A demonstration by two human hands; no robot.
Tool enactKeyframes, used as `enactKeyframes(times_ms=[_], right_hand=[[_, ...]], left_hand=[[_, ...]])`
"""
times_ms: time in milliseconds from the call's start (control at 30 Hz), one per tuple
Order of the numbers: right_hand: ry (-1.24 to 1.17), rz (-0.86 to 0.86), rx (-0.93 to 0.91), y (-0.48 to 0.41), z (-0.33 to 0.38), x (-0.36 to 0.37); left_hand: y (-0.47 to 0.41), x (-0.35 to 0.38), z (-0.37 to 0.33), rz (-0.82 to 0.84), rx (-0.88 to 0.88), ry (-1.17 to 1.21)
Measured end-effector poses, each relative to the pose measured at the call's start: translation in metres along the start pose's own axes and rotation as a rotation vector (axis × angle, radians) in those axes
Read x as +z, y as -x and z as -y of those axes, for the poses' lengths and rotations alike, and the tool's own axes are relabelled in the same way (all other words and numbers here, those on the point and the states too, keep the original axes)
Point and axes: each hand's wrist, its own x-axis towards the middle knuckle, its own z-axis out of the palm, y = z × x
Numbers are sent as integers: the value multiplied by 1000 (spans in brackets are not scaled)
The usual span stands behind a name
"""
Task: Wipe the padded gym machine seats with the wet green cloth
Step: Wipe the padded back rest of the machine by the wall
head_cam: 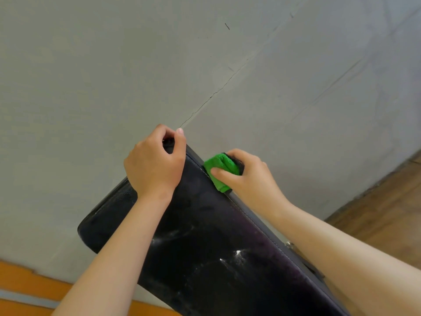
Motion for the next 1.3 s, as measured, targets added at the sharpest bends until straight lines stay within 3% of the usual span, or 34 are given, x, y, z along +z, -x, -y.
enactKeyframes(times_ms=[300, 500, 733, 1033, 1300], right_hand=[[139, -76, 220, 70, -79, -25], [140, -164, 191, 60, -69, -14], [46, -97, 54, 29, -28, -5], [137, -77, 251, 85, -100, -31], [44, -128, 243, 81, -91, -26]], left_hand=[[0, 2, 1, -13, -17, 16], [0, 3, 2, -23, -17, 15], [1, 2, 1, -16, -26, 10], [0, 3, 0, -36, -30, 3], [1, 5, 2, -46, -28, 16]])
